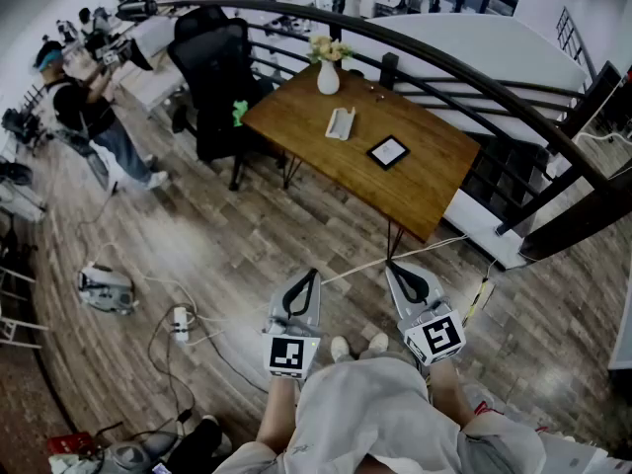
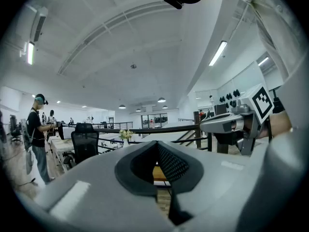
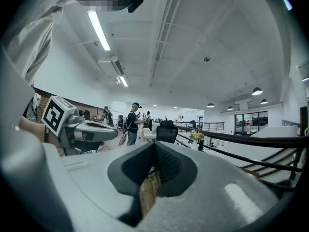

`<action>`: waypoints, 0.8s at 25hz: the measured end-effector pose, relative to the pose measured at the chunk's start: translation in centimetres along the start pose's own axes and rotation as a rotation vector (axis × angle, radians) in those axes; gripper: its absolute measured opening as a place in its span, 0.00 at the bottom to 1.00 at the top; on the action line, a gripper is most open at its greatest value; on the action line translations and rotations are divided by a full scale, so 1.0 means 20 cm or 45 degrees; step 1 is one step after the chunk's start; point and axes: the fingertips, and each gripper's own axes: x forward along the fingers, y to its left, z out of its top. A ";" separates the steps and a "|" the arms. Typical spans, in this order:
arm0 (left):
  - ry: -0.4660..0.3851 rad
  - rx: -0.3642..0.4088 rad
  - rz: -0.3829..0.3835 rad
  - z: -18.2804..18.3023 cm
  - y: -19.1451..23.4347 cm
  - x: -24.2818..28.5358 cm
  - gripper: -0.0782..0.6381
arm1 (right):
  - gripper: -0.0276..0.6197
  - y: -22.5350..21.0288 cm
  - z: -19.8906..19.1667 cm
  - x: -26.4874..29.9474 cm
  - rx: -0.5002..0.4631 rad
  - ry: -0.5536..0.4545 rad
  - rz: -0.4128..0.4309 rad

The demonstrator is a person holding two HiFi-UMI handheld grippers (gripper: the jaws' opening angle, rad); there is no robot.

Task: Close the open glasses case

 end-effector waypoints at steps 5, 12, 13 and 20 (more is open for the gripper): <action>-0.012 0.006 -0.009 -0.03 0.05 -0.02 0.13 | 0.05 0.03 -0.03 0.04 0.030 -0.023 -0.041; -0.013 0.004 -0.016 -0.05 0.10 0.04 0.13 | 0.05 0.00 -0.06 0.10 0.018 0.006 -0.056; -0.016 0.005 -0.017 -0.06 0.11 0.05 0.13 | 0.05 0.00 -0.07 0.12 0.018 0.004 -0.056; -0.013 0.008 -0.017 -0.07 0.20 0.21 0.13 | 0.05 -0.11 -0.08 0.28 0.020 0.002 -0.047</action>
